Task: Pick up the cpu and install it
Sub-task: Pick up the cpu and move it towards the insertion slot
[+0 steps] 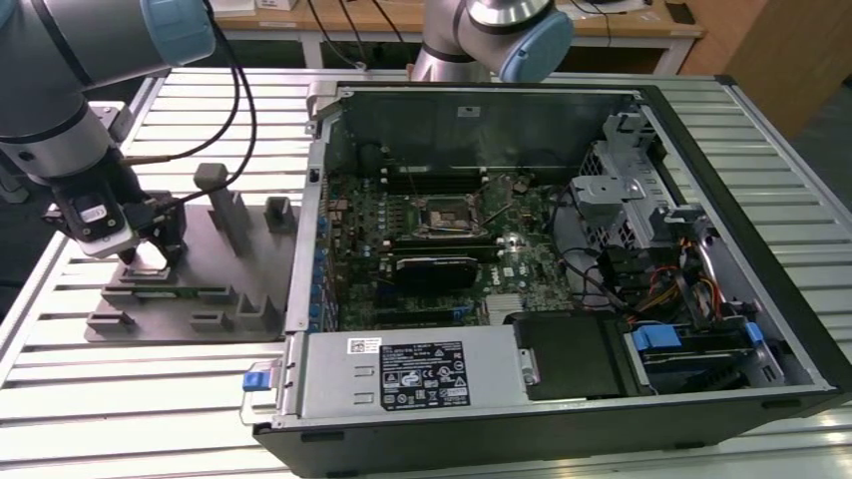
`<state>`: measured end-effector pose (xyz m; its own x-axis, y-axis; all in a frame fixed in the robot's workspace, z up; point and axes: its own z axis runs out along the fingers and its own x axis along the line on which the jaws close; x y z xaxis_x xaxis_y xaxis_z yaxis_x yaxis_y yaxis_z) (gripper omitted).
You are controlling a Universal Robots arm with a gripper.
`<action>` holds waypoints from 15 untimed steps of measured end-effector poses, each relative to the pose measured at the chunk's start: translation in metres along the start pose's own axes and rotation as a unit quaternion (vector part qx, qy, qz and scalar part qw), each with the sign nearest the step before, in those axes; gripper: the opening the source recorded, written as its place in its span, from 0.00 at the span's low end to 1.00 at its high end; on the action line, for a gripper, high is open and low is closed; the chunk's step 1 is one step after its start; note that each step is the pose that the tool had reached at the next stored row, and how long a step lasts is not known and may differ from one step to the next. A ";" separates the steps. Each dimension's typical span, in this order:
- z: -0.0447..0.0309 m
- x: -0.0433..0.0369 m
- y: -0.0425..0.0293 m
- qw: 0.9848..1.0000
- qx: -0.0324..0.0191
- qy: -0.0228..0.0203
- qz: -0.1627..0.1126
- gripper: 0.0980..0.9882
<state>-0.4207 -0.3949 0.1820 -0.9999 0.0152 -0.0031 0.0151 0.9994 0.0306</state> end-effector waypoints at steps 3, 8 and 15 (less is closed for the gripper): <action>0.0001 0.0000 0.0000 1.000 0.000 0.000 0.000 0.50; 0.0000 0.0000 0.0000 1.000 0.000 0.000 0.000 0.50; -0.0086 0.0000 0.0003 1.000 0.000 0.000 0.000 0.50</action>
<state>-0.4207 -0.3948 0.1906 -0.9999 0.0153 -0.0033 0.0152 0.9994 0.0307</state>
